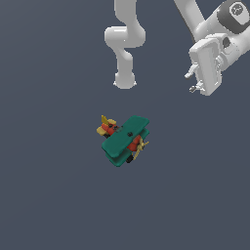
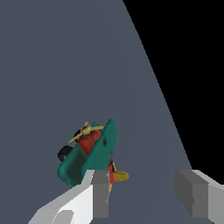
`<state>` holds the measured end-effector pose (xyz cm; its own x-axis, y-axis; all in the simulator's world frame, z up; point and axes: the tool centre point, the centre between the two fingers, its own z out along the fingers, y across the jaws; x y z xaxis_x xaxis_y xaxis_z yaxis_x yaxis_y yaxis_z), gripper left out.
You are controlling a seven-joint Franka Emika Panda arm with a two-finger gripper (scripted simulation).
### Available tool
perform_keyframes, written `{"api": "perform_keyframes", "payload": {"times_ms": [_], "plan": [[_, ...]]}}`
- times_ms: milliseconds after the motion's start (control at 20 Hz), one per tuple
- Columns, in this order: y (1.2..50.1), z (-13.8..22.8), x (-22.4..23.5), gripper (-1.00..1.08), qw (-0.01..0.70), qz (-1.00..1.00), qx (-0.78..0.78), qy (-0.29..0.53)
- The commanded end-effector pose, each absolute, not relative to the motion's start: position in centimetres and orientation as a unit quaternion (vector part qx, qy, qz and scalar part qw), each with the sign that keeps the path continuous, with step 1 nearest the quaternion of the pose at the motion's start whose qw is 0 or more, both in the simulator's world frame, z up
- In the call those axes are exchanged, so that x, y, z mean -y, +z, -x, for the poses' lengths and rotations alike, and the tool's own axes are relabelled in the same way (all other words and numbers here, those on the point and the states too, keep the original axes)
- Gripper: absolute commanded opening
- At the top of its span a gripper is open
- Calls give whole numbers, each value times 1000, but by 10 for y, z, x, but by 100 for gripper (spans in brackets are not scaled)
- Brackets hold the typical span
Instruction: Pick up the object and move it to a goal position.
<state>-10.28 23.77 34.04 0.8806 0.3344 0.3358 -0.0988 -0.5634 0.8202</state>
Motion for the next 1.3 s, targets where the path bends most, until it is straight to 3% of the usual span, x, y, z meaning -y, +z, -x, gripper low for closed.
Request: {"api": "perform_keyframes", "payload": {"times_ms": [0,700,1250], "plan": [[320,99,-230,28,480,-846,-69,223],[206,87,-163,28,563,-811,-68,144],[160,89,-126,28,593,-796,-65,106]]}}
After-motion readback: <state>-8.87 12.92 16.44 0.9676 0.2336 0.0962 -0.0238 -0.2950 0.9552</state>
